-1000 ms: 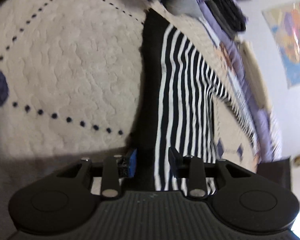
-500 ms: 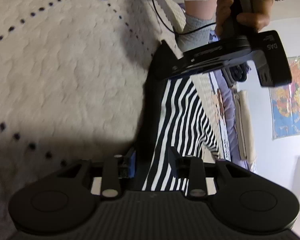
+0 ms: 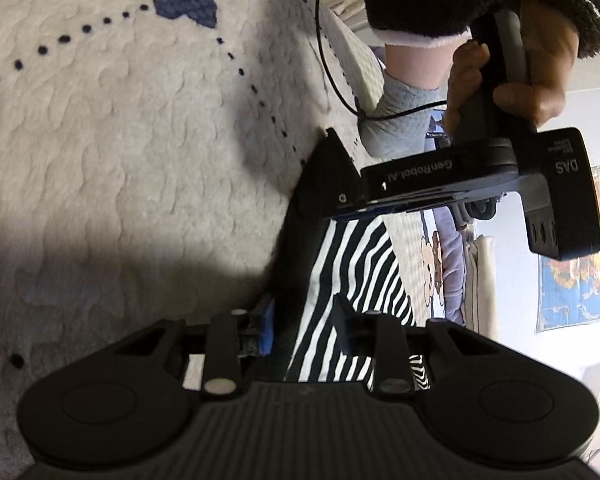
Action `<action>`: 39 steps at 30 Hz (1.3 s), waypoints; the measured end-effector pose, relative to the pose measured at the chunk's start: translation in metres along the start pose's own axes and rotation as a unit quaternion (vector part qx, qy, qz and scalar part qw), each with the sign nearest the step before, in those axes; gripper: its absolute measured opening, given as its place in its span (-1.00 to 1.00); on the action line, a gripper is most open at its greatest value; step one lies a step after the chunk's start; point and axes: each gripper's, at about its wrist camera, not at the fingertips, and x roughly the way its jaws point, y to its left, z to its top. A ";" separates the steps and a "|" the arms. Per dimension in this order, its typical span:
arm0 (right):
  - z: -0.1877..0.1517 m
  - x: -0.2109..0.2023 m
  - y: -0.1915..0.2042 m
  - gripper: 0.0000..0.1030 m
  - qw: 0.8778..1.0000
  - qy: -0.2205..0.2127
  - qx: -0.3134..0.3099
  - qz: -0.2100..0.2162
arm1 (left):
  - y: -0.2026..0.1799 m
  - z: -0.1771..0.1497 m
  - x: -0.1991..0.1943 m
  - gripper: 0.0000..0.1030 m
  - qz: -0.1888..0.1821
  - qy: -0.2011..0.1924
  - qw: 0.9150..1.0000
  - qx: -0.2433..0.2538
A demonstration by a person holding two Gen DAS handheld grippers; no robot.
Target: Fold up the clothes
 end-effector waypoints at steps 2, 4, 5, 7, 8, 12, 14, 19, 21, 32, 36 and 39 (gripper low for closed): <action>0.002 0.000 -0.003 -0.48 1.000 0.001 0.007 -0.001 | -0.001 -0.001 0.000 -0.14 -0.001 0.002 1.000 0.002; 0.004 -0.001 -0.005 -0.51 1.000 0.000 0.010 -0.007 | -0.003 -0.003 0.001 -0.14 -0.004 0.009 1.000 0.006; 0.005 -0.002 -0.006 -0.53 1.000 -0.001 0.012 -0.009 | -0.002 -0.003 0.001 -0.14 -0.005 0.010 1.000 0.006; 0.005 -0.003 -0.008 -0.62 1.000 -0.002 0.018 -0.006 | -0.002 -0.006 0.002 -0.13 -0.009 0.017 1.000 0.006; 0.006 -0.004 -0.011 -0.68 1.000 -0.003 0.029 0.001 | -0.002 -0.007 0.003 -0.13 -0.009 0.019 1.000 0.006; 0.006 -0.005 -0.025 -0.86 0.994 0.006 0.099 0.042 | 0.001 -0.010 0.005 -0.13 -0.013 0.026 1.000 0.002; 0.005 -0.004 -0.034 -0.87 0.987 0.011 0.144 0.063 | 0.002 -0.011 0.004 -0.13 -0.015 0.027 1.000 0.001; 0.002 -0.003 -0.050 -0.87 0.963 0.005 0.236 0.129 | 0.007 -0.011 0.001 -0.13 -0.025 0.017 0.999 -0.009; 0.001 -0.001 -0.050 -0.86 0.954 0.009 0.259 0.154 | 0.010 -0.011 0.001 -0.13 -0.035 0.015 0.999 -0.018; -0.026 0.002 -0.088 -0.94 0.871 0.028 0.456 0.183 | 0.030 0.002 -0.009 -0.24 -0.062 -0.061 0.995 -0.053; -0.047 0.022 -0.098 -0.95 0.818 0.061 0.538 0.192 | 0.034 0.020 -0.010 -0.32 -0.093 -0.068 0.993 -0.025; -0.052 0.027 -0.086 -0.95 0.810 0.080 0.538 0.220 | 0.033 0.020 0.010 -0.38 -0.085 -0.036 0.996 -0.011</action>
